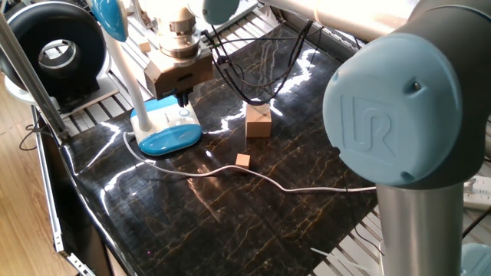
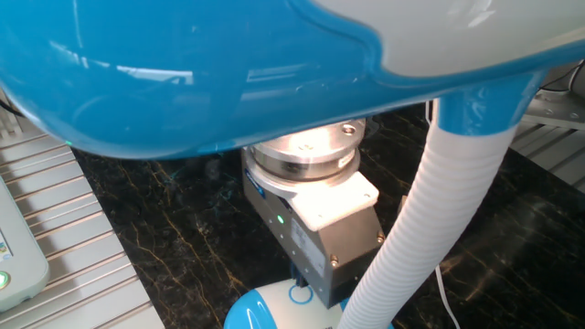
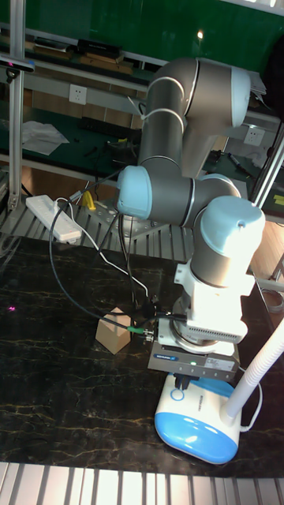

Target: Turn off the desk lamp by pressing the button

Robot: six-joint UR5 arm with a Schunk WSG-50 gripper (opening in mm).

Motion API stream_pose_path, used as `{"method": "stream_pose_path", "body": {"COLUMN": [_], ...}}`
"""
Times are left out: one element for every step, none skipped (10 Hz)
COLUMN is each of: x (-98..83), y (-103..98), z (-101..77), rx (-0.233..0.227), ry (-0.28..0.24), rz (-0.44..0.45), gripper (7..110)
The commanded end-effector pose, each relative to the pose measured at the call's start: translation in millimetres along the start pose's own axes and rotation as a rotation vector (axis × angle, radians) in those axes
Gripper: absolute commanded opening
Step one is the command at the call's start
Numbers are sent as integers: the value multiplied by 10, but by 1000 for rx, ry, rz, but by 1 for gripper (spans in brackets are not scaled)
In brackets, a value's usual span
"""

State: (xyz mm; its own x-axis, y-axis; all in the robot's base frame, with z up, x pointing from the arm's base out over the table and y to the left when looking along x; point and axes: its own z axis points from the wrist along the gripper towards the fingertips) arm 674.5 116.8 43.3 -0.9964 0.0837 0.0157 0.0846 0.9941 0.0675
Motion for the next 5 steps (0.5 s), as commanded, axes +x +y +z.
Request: {"method": "stream_pose_path", "body": {"x": [11, -12, -24, -33, -37], "y": [-51, -49, -28, -19, -16], "z": [35, 28, 46, 64, 82], "rx": [-13, -20, -30, -33, -35], "ry": [-8, -7, -9, -12, -14], "rz": [2, -1, -3, -1, -1], "gripper": [7, 7, 7, 7, 7]}}
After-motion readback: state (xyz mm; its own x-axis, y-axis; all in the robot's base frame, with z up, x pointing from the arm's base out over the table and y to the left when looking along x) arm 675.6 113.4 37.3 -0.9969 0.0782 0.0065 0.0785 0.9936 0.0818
